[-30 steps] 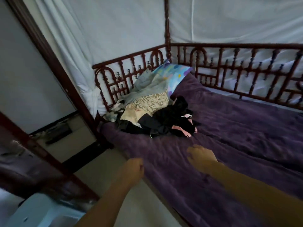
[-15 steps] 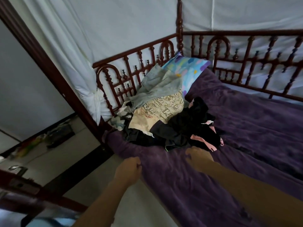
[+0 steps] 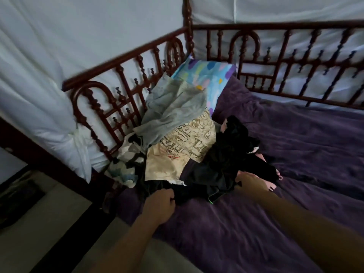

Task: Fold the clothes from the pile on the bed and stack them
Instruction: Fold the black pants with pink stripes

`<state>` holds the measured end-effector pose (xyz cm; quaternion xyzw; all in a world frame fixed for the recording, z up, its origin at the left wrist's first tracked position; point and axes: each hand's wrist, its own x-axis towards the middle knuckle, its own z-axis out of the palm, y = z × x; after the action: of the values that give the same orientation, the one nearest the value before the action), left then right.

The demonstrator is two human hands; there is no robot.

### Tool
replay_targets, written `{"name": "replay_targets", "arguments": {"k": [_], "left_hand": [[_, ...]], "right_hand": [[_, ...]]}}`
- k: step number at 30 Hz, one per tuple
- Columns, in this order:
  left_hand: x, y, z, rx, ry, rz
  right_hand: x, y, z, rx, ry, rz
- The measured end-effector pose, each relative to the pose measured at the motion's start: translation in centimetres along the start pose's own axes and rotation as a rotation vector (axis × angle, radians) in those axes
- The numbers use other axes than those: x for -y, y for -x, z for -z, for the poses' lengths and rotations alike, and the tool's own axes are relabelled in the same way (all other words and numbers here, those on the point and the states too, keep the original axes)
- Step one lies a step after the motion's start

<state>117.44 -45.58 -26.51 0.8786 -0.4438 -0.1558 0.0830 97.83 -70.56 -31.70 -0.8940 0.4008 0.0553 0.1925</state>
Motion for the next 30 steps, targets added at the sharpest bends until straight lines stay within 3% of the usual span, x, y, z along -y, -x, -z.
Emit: {"name": "replay_targets", "arguments": {"k": [5,13,25,27,30], "left_hand": [[-0.7,-7.5,-0.8,0.134,0.005,-0.151],[-3.5,-17.0,-3.8,0.262,0.024,-0.304],[0.5,-28.8,-7.5,0.311,0.001,-0.190],[1.1,-28.8,-8.3,0.355,-0.002,-0.171],[1.7,-28.5,-8.5,0.403,-0.017,-0.158]], "right_hand": [[1.0,-2.6,0.0,-0.065,-0.098,-0.118],[-6.5,-10.6,-0.7,-0.007,-0.147,-0.406],[-11.9,-32.4,-5.8,0.088,-0.156,-0.608],[-12.8,-33.1,-7.0,0.028,-0.276,-0.633],[-11.7,-32.5,-8.4,-0.220,-0.532,-0.738]]}}
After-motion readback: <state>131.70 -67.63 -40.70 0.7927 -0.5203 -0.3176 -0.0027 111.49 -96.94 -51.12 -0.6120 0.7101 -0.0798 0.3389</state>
